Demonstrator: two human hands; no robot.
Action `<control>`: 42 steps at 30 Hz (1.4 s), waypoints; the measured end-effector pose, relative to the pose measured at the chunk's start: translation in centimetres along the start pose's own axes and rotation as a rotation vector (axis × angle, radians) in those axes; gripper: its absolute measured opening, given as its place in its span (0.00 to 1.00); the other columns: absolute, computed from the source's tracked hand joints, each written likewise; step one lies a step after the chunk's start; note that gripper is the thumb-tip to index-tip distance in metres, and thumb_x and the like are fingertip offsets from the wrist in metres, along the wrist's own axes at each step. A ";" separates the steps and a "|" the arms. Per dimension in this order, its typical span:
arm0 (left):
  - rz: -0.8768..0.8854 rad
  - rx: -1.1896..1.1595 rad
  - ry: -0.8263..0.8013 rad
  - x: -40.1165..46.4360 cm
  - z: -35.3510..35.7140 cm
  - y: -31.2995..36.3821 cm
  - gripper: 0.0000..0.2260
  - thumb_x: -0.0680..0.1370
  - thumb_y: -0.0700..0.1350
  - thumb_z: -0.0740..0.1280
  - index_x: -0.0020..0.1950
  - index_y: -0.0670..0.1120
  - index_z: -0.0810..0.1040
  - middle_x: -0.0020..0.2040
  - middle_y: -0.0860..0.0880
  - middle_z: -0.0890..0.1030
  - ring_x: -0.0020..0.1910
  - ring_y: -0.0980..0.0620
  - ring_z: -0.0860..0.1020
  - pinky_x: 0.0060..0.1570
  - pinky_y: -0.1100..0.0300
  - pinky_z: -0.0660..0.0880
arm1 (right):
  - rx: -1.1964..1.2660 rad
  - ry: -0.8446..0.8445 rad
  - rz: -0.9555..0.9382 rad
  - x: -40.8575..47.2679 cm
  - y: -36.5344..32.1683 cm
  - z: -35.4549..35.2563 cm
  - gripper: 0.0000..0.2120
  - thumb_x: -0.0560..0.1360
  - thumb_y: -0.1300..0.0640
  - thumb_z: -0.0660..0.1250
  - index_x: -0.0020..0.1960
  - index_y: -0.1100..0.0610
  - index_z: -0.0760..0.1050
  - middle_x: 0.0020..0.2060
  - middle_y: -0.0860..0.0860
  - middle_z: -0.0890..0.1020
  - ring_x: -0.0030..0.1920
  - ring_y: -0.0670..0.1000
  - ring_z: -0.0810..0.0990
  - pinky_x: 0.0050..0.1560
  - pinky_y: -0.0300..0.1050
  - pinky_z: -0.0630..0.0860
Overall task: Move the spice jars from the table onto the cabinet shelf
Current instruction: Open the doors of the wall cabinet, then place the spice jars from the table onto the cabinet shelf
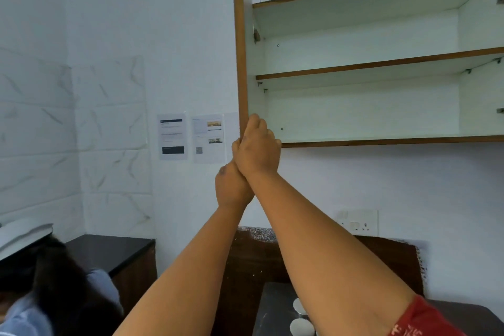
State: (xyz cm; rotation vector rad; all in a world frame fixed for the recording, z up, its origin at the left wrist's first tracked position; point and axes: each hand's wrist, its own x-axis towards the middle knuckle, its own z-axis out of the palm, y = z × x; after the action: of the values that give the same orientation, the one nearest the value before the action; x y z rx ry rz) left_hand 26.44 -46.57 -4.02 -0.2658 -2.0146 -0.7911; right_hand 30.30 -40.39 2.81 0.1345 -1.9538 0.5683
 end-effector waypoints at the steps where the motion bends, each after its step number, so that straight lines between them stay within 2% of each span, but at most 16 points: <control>1: -0.013 0.027 0.001 0.2 -0.9 -1.1 0.08 0.78 0.41 0.66 0.50 0.37 0.79 0.42 0.42 0.83 0.42 0.45 0.80 0.40 0.61 0.68 | 0.030 -0.047 -0.008 -0.5 -1.1 0.3 0.18 0.76 0.54 0.64 0.64 0.56 0.65 0.54 0.53 0.75 0.49 0.55 0.77 0.50 0.52 0.74; 4: -0.070 -0.086 0.000 0.7 -3.6 -4.2 0.07 0.79 0.39 0.63 0.47 0.37 0.78 0.42 0.40 0.82 0.39 0.46 0.77 0.33 0.62 0.66 | 0.121 -0.213 0.015 -1.5 -4.1 1.0 0.22 0.74 0.52 0.69 0.62 0.55 0.65 0.54 0.54 0.75 0.50 0.56 0.77 0.51 0.54 0.77; 6: -0.101 -0.178 -0.014 1.0 -5.2 -6.0 0.06 0.79 0.39 0.61 0.43 0.41 0.75 0.39 0.43 0.79 0.38 0.47 0.76 0.30 0.63 0.65 | 0.152 -0.314 0.006 -1.7 -5.6 1.5 0.21 0.73 0.53 0.69 0.63 0.55 0.66 0.54 0.53 0.76 0.51 0.56 0.78 0.50 0.53 0.77; 9: -0.141 -0.237 -0.097 2.1 -7.0 -8.2 0.09 0.79 0.42 0.60 0.41 0.41 0.74 0.38 0.46 0.79 0.38 0.47 0.75 0.36 0.58 0.70 | 0.024 -0.371 -0.103 -2.0 -6.4 2.5 0.18 0.77 0.54 0.66 0.65 0.54 0.68 0.52 0.52 0.80 0.50 0.54 0.79 0.44 0.46 0.74; 12: -0.157 -0.296 -0.170 2.7 -7.8 -9.0 0.10 0.79 0.48 0.61 0.41 0.45 0.75 0.38 0.48 0.79 0.39 0.48 0.75 0.38 0.57 0.71 | -0.015 -0.398 -0.123 -3.0 -5.9 3.6 0.18 0.81 0.56 0.59 0.70 0.53 0.67 0.56 0.54 0.80 0.53 0.56 0.79 0.48 0.47 0.75; 16: -0.141 -0.321 -0.210 2.7 -7.9 -9.5 0.07 0.78 0.48 0.63 0.49 0.46 0.77 0.45 0.49 0.80 0.45 0.47 0.77 0.42 0.58 0.69 | 0.019 -0.501 -0.048 -4.1 -4.6 4.2 0.26 0.82 0.57 0.55 0.78 0.46 0.55 0.63 0.55 0.77 0.60 0.58 0.76 0.57 0.52 0.76; 19: -0.143 -0.230 -0.144 2.1 -7.2 -9.5 0.14 0.79 0.50 0.61 0.60 0.44 0.75 0.57 0.45 0.80 0.55 0.43 0.77 0.49 0.55 0.71 | 0.006 -0.461 -0.037 -4.6 -3.1 3.6 0.24 0.82 0.54 0.55 0.77 0.46 0.57 0.64 0.54 0.77 0.62 0.57 0.75 0.60 0.56 0.74; 20: -0.177 -0.203 -0.087 1.2 -6.3 -9.2 0.19 0.79 0.51 0.60 0.66 0.43 0.71 0.64 0.42 0.77 0.62 0.40 0.75 0.55 0.52 0.71 | 0.013 -0.437 -0.014 -5.0 -2.1 3.3 0.23 0.82 0.54 0.56 0.76 0.47 0.58 0.63 0.53 0.77 0.62 0.57 0.75 0.60 0.56 0.73; 22: -0.233 -0.142 0.090 -1.1 -4.6 -8.0 0.32 0.79 0.53 0.61 0.77 0.40 0.56 0.77 0.39 0.61 0.76 0.38 0.59 0.69 0.44 0.62 | 0.036 -0.383 0.040 -5.7 -0.2 2.7 0.22 0.81 0.54 0.57 0.74 0.49 0.61 0.62 0.52 0.78 0.61 0.56 0.76 0.60 0.56 0.73; 24: -0.226 -0.152 0.167 -4.3 -2.5 -6.0 0.40 0.77 0.54 0.62 0.78 0.38 0.44 0.79 0.39 0.47 0.78 0.40 0.46 0.73 0.40 0.52 | 0.040 -0.337 0.114 -6.9 2.3 2.2 0.21 0.81 0.54 0.59 0.73 0.51 0.62 0.61 0.51 0.78 0.58 0.56 0.78 0.58 0.55 0.74; 26: -0.212 -0.188 0.055 -7.8 0.0 -4.2 0.42 0.77 0.56 0.62 0.78 0.38 0.41 0.79 0.39 0.41 0.78 0.40 0.41 0.73 0.38 0.48 | 0.018 -0.319 0.210 -8.9 5.0 2.1 0.20 0.80 0.53 0.60 0.71 0.52 0.64 0.60 0.51 0.78 0.56 0.56 0.79 0.57 0.55 0.75; 29: -0.206 -0.270 -0.188 -12.6 3.5 -2.8 0.42 0.77 0.55 0.64 0.78 0.39 0.40 0.79 0.40 0.40 0.78 0.40 0.40 0.73 0.38 0.45 | -0.030 -0.317 0.348 -12.9 9.7 2.1 0.19 0.79 0.53 0.62 0.69 0.50 0.65 0.61 0.51 0.78 0.58 0.54 0.78 0.59 0.54 0.75; 32: -0.249 -0.373 -0.322 -17.0 6.2 -2.5 0.43 0.76 0.52 0.67 0.79 0.39 0.42 0.79 0.39 0.49 0.78 0.39 0.46 0.73 0.39 0.50 | -0.002 -0.271 0.497 -17.1 14.7 1.3 0.17 0.79 0.51 0.62 0.66 0.50 0.68 0.54 0.48 0.79 0.54 0.52 0.78 0.53 0.48 0.75; 35: -0.309 -0.380 -0.401 -21.3 8.6 -2.9 0.43 0.75 0.52 0.69 0.79 0.39 0.46 0.76 0.39 0.58 0.75 0.38 0.54 0.70 0.42 0.59 | 0.070 -0.183 0.728 -21.7 19.6 0.0 0.16 0.79 0.48 0.61 0.65 0.51 0.70 0.43 0.42 0.76 0.51 0.51 0.78 0.46 0.42 0.69; 39: -0.350 -0.385 -0.547 -27.0 11.6 -3.5 0.44 0.74 0.50 0.71 0.79 0.40 0.46 0.75 0.41 0.60 0.74 0.40 0.57 0.70 0.44 0.59 | -0.006 -0.167 0.926 -28.2 25.8 -2.1 0.15 0.79 0.49 0.62 0.64 0.51 0.71 0.49 0.49 0.79 0.55 0.55 0.79 0.54 0.48 0.72; 42: -0.409 -0.387 -0.637 -31.2 14.1 -3.6 0.44 0.74 0.50 0.71 0.79 0.40 0.45 0.76 0.41 0.61 0.73 0.40 0.58 0.70 0.43 0.60 | -0.050 -0.227 1.112 -34.0 29.5 -2.6 0.14 0.79 0.52 0.63 0.63 0.53 0.72 0.57 0.56 0.80 0.58 0.59 0.77 0.59 0.49 0.71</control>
State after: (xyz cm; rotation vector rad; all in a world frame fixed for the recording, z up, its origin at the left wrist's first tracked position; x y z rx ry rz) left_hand 32.15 -36.76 -36.47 -0.3639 -2.5369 -1.5078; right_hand 37.54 -18.63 -36.02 -1.0165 -2.1448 1.2397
